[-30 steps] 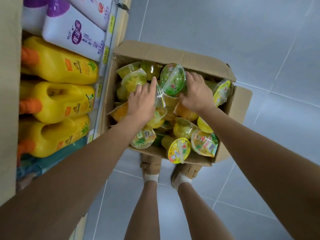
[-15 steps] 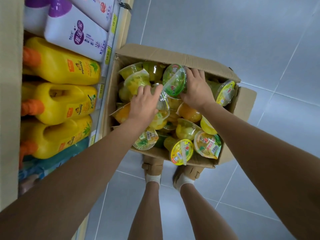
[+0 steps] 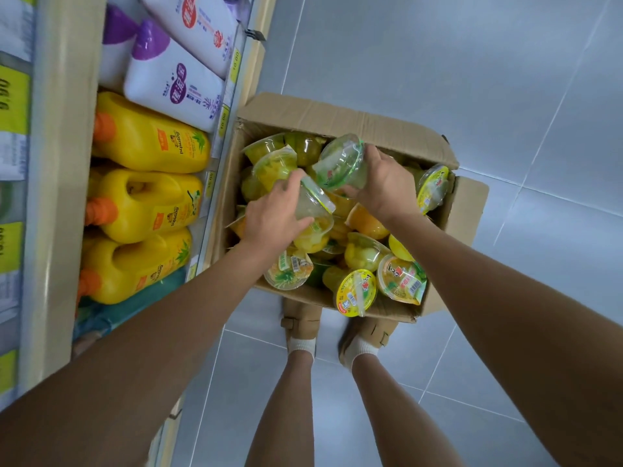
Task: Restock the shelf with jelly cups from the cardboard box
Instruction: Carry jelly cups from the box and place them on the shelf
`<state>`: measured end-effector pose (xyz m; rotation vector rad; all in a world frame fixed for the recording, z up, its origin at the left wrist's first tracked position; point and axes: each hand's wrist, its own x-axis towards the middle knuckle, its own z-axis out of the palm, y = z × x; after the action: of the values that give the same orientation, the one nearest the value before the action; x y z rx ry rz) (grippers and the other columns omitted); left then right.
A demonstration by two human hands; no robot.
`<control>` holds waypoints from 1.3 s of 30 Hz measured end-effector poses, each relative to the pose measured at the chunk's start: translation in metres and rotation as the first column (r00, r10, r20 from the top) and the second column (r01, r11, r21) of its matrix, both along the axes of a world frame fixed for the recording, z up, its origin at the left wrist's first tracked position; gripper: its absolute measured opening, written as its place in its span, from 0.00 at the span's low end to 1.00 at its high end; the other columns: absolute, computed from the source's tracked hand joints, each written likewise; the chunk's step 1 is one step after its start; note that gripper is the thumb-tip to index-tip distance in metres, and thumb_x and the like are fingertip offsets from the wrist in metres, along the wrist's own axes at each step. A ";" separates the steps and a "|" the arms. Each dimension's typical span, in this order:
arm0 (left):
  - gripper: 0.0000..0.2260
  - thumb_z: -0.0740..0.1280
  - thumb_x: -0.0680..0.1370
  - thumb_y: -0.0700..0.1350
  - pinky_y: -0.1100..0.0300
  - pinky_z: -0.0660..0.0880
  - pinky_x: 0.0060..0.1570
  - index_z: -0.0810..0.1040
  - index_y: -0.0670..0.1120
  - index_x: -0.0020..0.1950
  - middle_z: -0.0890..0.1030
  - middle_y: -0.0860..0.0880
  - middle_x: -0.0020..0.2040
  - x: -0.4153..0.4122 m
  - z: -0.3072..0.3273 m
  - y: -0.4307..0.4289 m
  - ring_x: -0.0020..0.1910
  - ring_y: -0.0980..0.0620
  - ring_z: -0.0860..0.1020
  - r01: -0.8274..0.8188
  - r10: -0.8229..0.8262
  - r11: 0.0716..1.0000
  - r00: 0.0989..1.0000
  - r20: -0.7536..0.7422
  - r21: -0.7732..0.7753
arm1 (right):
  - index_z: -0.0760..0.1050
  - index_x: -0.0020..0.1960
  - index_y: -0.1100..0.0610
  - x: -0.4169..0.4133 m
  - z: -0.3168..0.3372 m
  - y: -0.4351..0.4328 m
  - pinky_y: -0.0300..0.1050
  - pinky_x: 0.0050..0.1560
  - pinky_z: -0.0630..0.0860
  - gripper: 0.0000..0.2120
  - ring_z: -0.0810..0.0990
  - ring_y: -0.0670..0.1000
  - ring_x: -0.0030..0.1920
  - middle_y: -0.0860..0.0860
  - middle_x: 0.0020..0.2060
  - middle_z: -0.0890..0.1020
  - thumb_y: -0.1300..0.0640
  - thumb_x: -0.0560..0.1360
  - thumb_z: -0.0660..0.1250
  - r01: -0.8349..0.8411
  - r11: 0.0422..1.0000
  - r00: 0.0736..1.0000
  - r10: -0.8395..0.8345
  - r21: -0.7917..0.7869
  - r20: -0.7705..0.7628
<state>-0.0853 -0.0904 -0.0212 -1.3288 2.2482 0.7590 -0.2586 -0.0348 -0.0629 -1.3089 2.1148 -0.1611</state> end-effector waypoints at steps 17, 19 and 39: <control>0.35 0.76 0.69 0.52 0.57 0.74 0.50 0.62 0.50 0.71 0.77 0.48 0.60 -0.033 0.234 0.053 0.55 0.49 0.77 -0.276 0.338 0.934 0.891 -0.303 0.228 | 0.74 0.62 0.54 0.009 0.263 0.110 0.44 0.47 0.76 0.28 0.79 0.47 0.47 0.45 0.47 0.82 0.41 0.68 0.74 0.773 0.633 0.607 -0.719 -0.042 0.339; 0.34 0.75 0.70 0.53 0.55 0.76 0.51 0.62 0.50 0.71 0.77 0.48 0.59 -0.037 0.268 0.060 0.51 0.50 0.77 -0.227 0.296 0.944 0.905 -0.305 0.242 | 0.75 0.60 0.53 0.009 0.297 0.129 0.50 0.49 0.78 0.30 0.81 0.49 0.49 0.46 0.49 0.83 0.37 0.65 0.72 0.826 0.561 0.541 -0.769 -0.044 0.341; 0.34 0.74 0.72 0.50 0.51 0.76 0.57 0.59 0.50 0.72 0.78 0.50 0.62 -0.140 0.506 0.314 0.51 0.50 0.81 0.530 -0.306 0.808 0.750 -0.586 0.256 | 0.77 0.51 0.47 0.066 0.542 0.450 0.47 0.47 0.79 0.16 0.82 0.44 0.44 0.44 0.42 0.83 0.49 0.66 0.77 0.932 -0.308 -0.160 -0.822 -0.191 0.546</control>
<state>-0.2255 0.2231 0.4852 -0.3868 2.4512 1.4409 -0.1930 0.4156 0.4788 0.6991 2.3891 -1.6707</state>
